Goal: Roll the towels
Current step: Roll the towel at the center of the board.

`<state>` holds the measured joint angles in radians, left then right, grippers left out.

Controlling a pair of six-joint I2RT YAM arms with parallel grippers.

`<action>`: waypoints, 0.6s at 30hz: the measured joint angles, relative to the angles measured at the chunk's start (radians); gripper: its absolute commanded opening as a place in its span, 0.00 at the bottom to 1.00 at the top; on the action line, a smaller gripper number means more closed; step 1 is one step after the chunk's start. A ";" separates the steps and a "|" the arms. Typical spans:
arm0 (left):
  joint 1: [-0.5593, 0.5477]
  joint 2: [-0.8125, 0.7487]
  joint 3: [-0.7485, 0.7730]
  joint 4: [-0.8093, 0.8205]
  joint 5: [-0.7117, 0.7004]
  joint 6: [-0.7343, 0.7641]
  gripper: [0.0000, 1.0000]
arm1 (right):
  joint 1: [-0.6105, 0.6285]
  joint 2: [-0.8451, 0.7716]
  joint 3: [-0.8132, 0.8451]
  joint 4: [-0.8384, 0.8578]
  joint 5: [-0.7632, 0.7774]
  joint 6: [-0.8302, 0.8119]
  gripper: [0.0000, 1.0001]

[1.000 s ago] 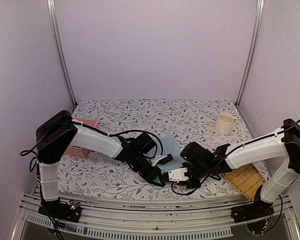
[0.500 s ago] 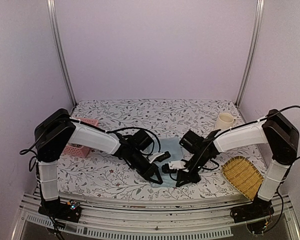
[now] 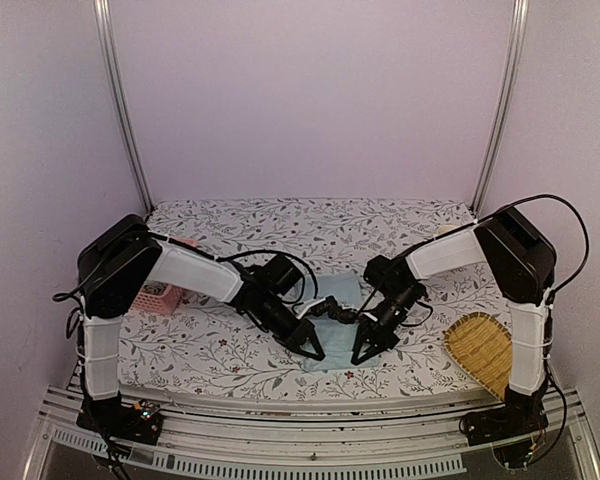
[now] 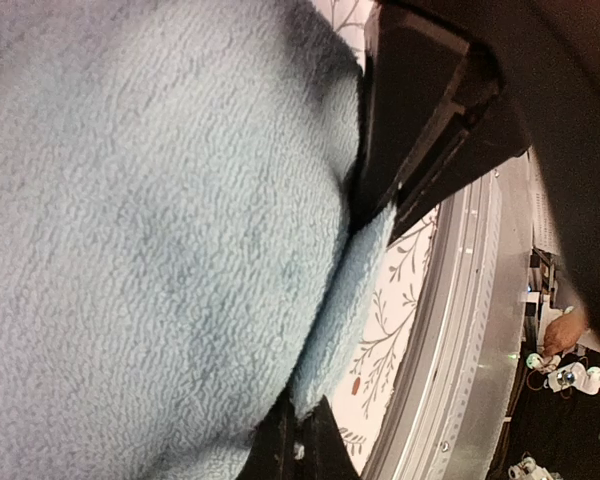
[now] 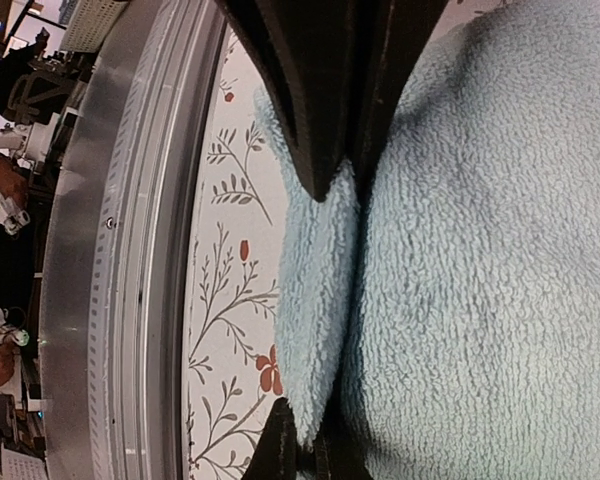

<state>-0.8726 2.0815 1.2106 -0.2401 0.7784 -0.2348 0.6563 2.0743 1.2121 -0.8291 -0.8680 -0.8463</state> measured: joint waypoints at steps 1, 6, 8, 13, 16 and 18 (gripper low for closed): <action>0.004 0.000 -0.002 0.005 0.001 -0.002 0.02 | -0.004 0.020 0.016 -0.021 -0.020 -0.008 0.05; 0.015 0.000 -0.020 0.027 -0.008 -0.003 0.05 | -0.019 0.099 0.079 -0.102 -0.090 -0.017 0.05; 0.019 -0.013 -0.045 0.044 -0.019 -0.005 0.09 | -0.020 0.112 0.086 -0.110 -0.103 -0.015 0.05; 0.022 -0.221 -0.218 0.073 -0.151 0.027 0.29 | -0.025 0.154 0.125 -0.151 -0.124 0.045 0.05; 0.000 -0.331 -0.289 0.083 -0.257 0.060 0.38 | -0.030 0.170 0.136 -0.179 -0.139 0.068 0.05; -0.051 -0.423 -0.344 0.098 -0.382 0.097 0.40 | -0.031 0.175 0.142 -0.196 -0.140 0.074 0.05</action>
<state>-0.9237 1.6581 0.8661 -0.1421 0.3962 -0.1383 0.6250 2.2498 1.3540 -1.0248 -1.0084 -0.7719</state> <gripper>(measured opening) 0.369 0.053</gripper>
